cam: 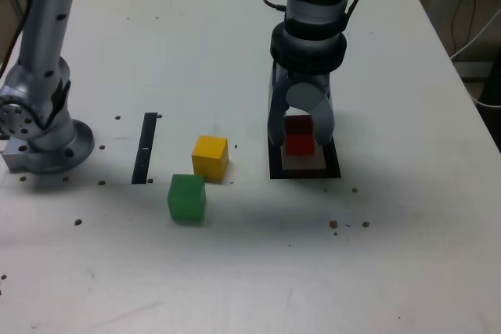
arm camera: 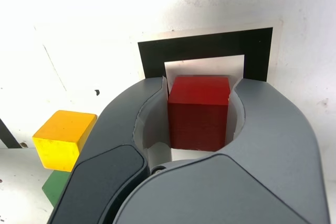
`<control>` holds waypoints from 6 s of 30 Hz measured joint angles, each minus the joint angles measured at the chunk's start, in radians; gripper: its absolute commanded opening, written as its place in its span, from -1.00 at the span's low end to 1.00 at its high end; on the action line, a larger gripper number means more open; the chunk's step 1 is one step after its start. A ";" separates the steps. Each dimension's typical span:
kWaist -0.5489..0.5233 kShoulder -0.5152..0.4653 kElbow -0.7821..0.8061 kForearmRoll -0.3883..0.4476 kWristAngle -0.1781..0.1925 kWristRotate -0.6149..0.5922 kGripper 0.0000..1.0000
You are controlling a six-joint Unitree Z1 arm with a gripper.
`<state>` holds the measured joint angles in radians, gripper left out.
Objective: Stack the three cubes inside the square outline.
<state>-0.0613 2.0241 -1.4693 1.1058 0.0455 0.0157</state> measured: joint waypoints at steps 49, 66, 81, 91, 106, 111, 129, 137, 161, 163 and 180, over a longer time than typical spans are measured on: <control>0.073 -0.323 0.200 0.140 0.119 0.149 0.98; 0.017 -0.325 0.418 -0.064 -0.026 0.155 0.98; -0.003 -0.249 0.438 -0.080 -0.032 0.145 0.80; -0.013 -0.239 0.439 -0.083 -0.032 0.138 0.72; -0.050 -0.223 0.439 -0.088 -0.062 0.141 0.56; -0.050 -0.217 0.434 -0.092 -0.062 0.140 0.29; -0.039 -0.188 0.425 -0.132 -0.059 0.157 -0.54; -0.034 -0.189 0.417 -0.131 -0.044 0.164 -0.66; -0.032 -0.092 -0.086 0.244 0.000 0.096 -0.66; -0.028 -0.062 -0.146 0.264 0.008 0.093 -0.66; 0.008 0.007 -0.187 0.258 0.022 0.123 -0.65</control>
<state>-0.0536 2.0310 -1.6560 1.3640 0.0671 0.1388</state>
